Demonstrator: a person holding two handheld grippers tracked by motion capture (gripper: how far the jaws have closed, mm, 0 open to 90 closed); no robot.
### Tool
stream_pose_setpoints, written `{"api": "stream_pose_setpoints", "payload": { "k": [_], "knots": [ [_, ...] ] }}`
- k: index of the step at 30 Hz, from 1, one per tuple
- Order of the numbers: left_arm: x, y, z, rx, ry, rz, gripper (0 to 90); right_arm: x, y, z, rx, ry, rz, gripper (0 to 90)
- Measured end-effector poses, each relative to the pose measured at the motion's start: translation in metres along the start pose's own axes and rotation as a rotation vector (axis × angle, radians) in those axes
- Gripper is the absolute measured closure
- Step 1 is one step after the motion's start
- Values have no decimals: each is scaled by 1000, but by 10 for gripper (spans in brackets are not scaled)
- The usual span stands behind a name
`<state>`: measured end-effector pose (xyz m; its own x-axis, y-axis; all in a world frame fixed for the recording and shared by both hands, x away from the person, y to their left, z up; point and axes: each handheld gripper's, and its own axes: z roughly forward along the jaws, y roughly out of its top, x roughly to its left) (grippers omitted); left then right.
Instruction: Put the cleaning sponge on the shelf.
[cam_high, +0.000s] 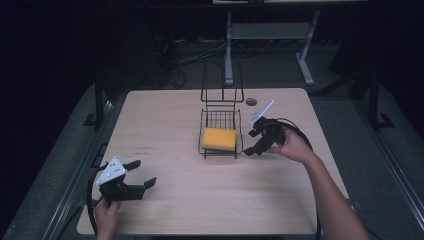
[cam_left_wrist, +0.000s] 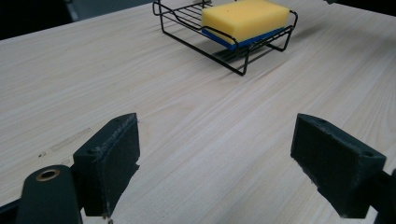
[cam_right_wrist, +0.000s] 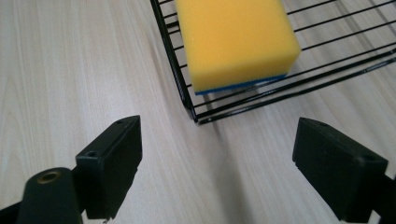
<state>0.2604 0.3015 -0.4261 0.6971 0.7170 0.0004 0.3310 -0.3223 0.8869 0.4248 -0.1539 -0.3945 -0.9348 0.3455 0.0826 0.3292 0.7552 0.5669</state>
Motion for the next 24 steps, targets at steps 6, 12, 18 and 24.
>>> {"api": "stream_pose_setpoints", "payload": {
  "k": [6, 12, 18, 24],
  "knots": [
    [0, 0, 0, 2, -1, -1, 150, 3, -12, -4, -2, -8, 17, 153],
    [0, 0, 0, 2, 0, -1, 150, 5, -23, -5, -3, -8, 36, 153],
    [0, -1, 1, 4, 1, -1, 150, 8, -32, -5, -5, -8, 44, 153],
    [-1, -1, 2, 8, -2, 2, 150, 11, -41, -7, -6, -10, 53, 153]
  ]
}}
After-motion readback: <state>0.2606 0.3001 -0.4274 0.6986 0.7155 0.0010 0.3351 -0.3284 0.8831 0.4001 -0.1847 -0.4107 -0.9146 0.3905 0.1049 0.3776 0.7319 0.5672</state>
